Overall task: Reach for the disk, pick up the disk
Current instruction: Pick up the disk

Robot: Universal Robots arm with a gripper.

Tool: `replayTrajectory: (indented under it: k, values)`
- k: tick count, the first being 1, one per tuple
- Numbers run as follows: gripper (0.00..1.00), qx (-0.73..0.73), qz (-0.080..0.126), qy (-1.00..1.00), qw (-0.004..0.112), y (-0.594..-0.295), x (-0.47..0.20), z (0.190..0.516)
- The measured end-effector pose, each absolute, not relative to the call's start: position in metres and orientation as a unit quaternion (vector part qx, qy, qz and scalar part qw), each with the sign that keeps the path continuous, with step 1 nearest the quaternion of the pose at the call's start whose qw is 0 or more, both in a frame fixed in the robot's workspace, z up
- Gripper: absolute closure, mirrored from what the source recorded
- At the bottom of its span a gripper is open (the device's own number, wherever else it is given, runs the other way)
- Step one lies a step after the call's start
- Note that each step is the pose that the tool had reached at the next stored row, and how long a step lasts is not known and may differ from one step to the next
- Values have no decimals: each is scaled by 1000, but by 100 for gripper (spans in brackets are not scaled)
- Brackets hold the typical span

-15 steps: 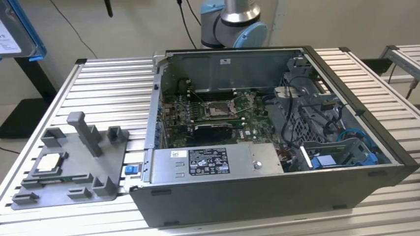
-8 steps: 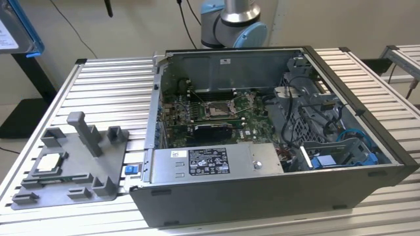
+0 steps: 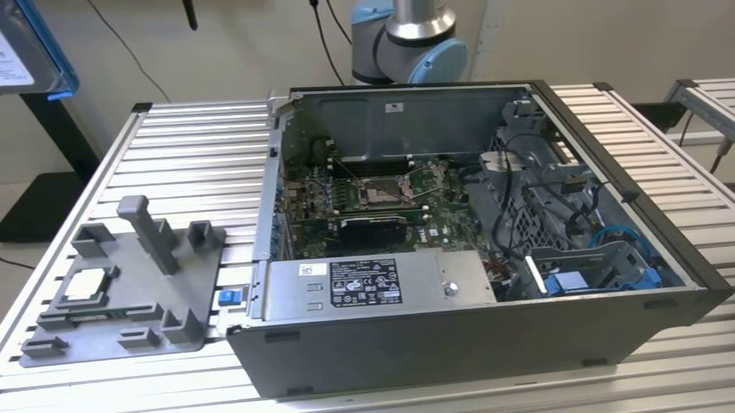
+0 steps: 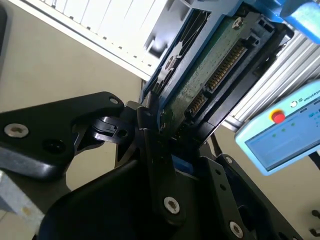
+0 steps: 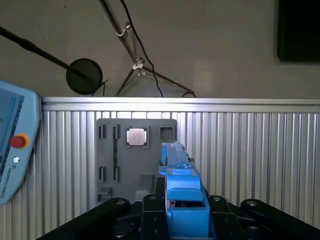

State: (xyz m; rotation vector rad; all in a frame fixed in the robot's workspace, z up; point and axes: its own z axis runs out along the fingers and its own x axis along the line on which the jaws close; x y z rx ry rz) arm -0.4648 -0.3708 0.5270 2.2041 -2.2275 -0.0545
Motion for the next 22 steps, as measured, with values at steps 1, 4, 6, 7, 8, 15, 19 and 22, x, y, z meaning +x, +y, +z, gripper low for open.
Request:
replayTrajectory:
  k: [1,4,6,7,8,15,19,22]
  values:
    - [100,703,-17,-711,4,-371,-464,527]
    - [100,703,-17,-711,4,-371,-461,527]
    - [100,703,-17,-711,4,-371,-459,527]
    - [100,703,-17,-711,4,-371,-458,527]
    - [100,703,-17,-711,4,-371,-457,527]
    - [100,703,-17,-711,4,-371,-450,527]
    - [100,703,-17,-711,4,-371,-444,527]
    - [100,703,-17,-711,4,-371,-440,527]
